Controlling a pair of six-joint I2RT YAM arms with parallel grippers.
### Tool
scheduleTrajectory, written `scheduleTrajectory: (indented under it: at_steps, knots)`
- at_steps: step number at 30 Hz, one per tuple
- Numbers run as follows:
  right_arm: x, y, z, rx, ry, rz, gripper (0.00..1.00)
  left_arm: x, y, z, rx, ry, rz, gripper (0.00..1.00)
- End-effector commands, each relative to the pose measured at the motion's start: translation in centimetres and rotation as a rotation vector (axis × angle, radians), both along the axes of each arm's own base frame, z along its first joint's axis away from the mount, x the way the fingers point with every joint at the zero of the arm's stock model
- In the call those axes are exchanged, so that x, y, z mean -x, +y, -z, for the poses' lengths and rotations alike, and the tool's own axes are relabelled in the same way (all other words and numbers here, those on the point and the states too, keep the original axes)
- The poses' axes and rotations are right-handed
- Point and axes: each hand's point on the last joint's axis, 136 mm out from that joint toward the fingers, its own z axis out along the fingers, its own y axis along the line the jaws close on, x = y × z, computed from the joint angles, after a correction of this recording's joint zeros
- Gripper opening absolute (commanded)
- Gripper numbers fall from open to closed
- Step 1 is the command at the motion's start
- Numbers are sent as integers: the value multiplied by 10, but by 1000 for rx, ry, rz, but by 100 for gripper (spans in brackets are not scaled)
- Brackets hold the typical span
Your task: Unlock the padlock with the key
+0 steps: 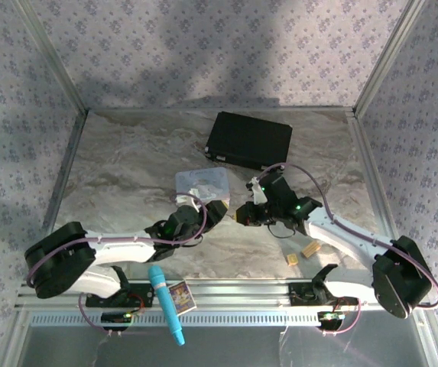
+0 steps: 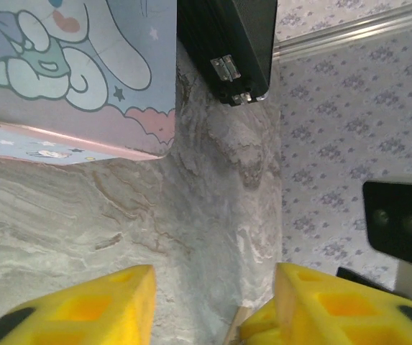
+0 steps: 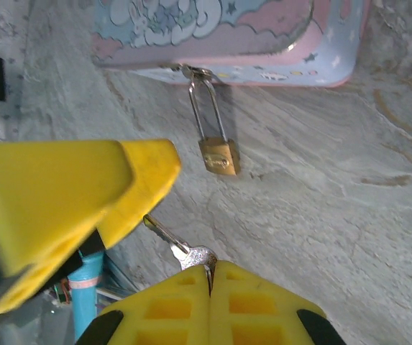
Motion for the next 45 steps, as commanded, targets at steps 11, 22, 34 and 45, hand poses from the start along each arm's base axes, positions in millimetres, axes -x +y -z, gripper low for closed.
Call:
scheduleTrajectory:
  at_steps: [11, 22, 34, 45]
  knots:
    - [-17, 17, -15, -111, 13, 31, 0, -3, -14, -18, 20, -21, 12, 12]
    - [-23, 6, -31, -149, -42, 46, 49, -4, -12, -31, 9, -80, 41, 0]
    - [-35, -16, -123, -520, -231, -10, 89, -12, -17, -107, 244, -335, 183, 0]
    - [-23, 6, -121, -551, -226, -117, 51, -6, -15, -125, 288, -384, 200, 0]
